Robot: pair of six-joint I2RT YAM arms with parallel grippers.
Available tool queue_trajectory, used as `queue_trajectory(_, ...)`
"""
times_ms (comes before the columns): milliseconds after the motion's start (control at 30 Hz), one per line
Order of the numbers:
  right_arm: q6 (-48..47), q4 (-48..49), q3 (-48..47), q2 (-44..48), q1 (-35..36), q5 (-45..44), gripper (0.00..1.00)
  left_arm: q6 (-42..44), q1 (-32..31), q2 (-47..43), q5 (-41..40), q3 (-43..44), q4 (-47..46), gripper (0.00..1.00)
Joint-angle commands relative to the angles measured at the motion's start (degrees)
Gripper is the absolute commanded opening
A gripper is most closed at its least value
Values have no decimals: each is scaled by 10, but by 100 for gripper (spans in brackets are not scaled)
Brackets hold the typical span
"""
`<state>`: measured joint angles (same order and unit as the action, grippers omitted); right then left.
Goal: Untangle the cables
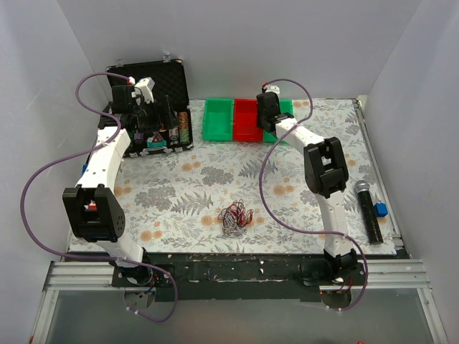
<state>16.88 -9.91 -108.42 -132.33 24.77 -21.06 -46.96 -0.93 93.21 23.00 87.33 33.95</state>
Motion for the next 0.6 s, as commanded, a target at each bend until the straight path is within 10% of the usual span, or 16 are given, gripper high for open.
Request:
queue_trajectory(0, 19, 13, 44, 38, 9, 3, 26, -2, 1, -29, 9, -2, -5, 98)
queue_trajectory(567, 91, 14, 375, 273, 75, -3, 6, 8, 1, -73, 22, -31, -5, 98)
